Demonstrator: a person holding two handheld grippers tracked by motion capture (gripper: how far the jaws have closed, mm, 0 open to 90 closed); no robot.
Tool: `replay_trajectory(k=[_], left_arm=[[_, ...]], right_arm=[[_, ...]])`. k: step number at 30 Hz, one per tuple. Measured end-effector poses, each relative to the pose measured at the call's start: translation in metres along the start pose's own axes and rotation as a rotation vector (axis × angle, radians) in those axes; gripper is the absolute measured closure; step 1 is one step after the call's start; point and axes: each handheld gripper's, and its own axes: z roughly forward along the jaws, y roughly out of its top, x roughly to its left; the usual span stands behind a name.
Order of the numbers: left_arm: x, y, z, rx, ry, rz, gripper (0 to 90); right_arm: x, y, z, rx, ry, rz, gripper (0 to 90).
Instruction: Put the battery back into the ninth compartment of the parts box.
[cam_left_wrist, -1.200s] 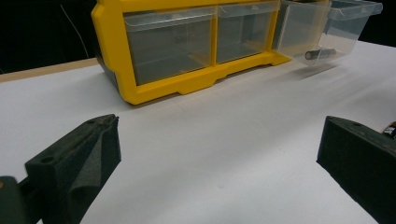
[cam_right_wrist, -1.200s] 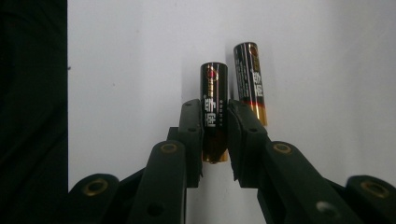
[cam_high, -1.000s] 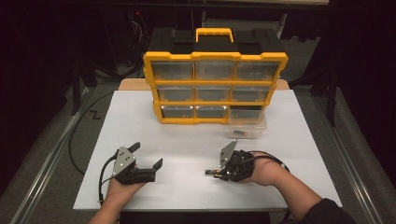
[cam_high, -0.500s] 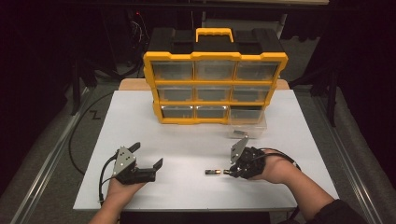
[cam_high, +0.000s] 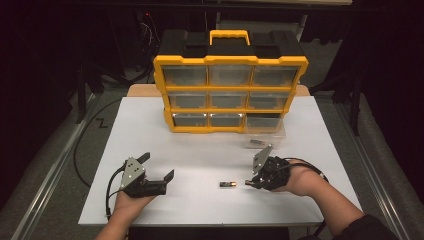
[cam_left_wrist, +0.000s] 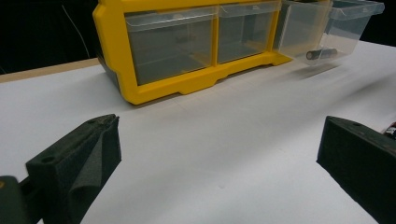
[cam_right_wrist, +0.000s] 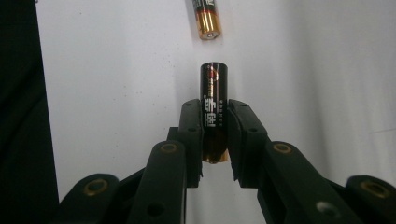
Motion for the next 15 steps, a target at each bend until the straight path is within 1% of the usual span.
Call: replay_trajectory(k=[5, 7, 11, 15], left_arm=[[0.0, -0.0001, 0.0, 0.002, 0.001, 0.0, 0.3], [0.0, -0.0001, 0.0, -0.001, 0.001, -0.001, 0.3], [-0.0003, -0.0007, 0.0006, -0.004, -0.001, 0.001, 0.3], [-0.0001, -0.0004, 0.0003, -0.005, -0.005, -0.004, 0.2]], right_arm=[[-0.0027, -0.0027, -0.0013, 0.005, -0.007, 0.012, 78.4], [-0.0044, -0.0038, -0.0017, 0.005, -0.01, 0.006, 78.4], [-0.0059, -0.0058, -0.0036, 0.009, -0.012, 0.022, 78.4], [-0.0087, -0.0084, -0.0051, 0.01, -0.017, 0.025, 78.4]])
